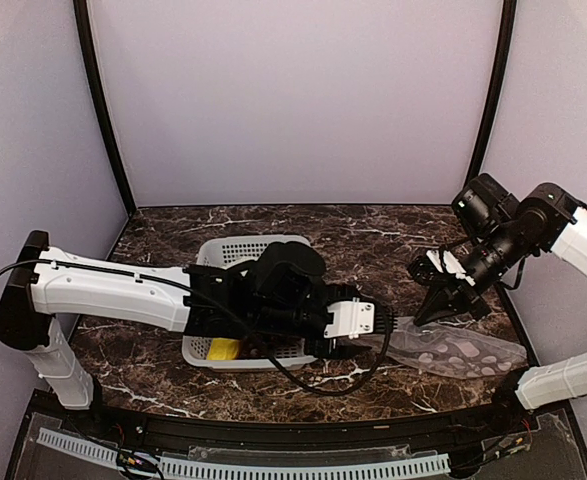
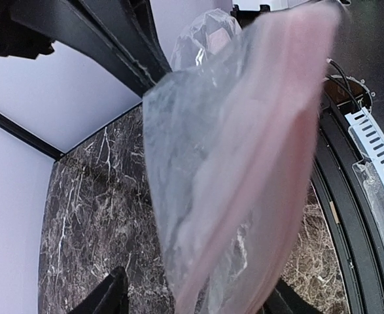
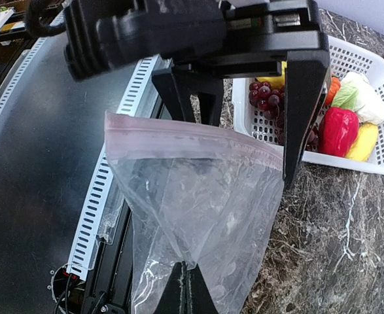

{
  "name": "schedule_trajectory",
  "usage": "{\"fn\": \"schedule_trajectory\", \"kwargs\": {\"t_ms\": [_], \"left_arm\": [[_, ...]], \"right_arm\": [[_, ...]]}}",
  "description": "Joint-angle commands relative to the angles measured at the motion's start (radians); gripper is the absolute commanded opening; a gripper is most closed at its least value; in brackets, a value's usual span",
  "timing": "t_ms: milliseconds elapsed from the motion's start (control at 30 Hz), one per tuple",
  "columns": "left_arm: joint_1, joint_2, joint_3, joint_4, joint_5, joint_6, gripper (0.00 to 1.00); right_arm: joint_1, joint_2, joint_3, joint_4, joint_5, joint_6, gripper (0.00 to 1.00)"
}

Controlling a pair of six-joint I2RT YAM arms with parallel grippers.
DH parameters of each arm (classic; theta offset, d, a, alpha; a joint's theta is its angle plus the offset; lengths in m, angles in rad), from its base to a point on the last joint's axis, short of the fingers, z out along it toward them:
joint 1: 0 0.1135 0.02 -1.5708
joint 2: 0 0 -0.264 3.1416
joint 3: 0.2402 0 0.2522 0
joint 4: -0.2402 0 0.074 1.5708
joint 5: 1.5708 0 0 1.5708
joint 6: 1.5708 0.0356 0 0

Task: Place the food in the zip-top bag and seal the zipper
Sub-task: Pass from the right arm to the left

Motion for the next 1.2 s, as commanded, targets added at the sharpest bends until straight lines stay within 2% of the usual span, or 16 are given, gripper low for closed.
{"fn": "schedule_trajectory", "kwargs": {"t_ms": [0,100,167,233,367,500,733,833,967,1000,1133,1167], "left_arm": [[-0.006,-0.145,-0.046,-0.031,0.012,0.008,0.66],[-0.006,-0.201,-0.098,-0.022,-0.015,0.012,0.65],[-0.003,-0.22,-0.113,-0.003,-0.038,0.016,0.61],[0.002,-0.211,-0.108,0.007,-0.044,0.013,0.55],[0.004,-0.148,-0.074,0.009,-0.02,0.005,0.48],[0.004,-0.11,-0.044,-0.001,0.02,0.013,0.48],[0.004,-0.038,-0.011,0.065,-0.016,0.02,0.48],[0.004,0.027,0.027,0.09,-0.01,0.0,0.43],[0.007,0.083,0.062,0.132,0.03,-0.057,0.29],[0.008,0.088,0.066,0.142,0.036,-0.073,0.24],[0.046,0.068,0.033,0.216,0.079,-0.217,0.12],[0.054,0.061,0.022,0.254,0.086,-0.272,0.08]], "right_arm": [[-0.01,-0.012,0.006,-0.017,0.003,-0.005,0.0],[-0.012,-0.01,0.005,-0.017,0.001,-0.002,0.0],[-0.012,-0.003,0.003,-0.015,-0.001,-0.001,0.0],[-0.012,0.003,0.006,-0.016,-0.003,0.001,0.0],[-0.012,0.011,0.023,-0.018,-0.007,0.003,0.0],[-0.012,0.012,0.037,-0.027,-0.008,0.004,0.0],[-0.012,0.016,0.032,-0.025,-0.016,0.004,0.0],[-0.012,0.022,0.035,-0.024,-0.02,0.002,0.0],[-0.046,0.027,0.052,-0.025,-0.043,-0.021,0.0],[-0.073,0.031,0.069,-0.03,-0.058,-0.043,0.0],[-0.244,0.067,0.145,-0.052,-0.138,-0.108,0.0],[-0.276,0.078,0.158,-0.044,-0.145,-0.108,0.03]]}}
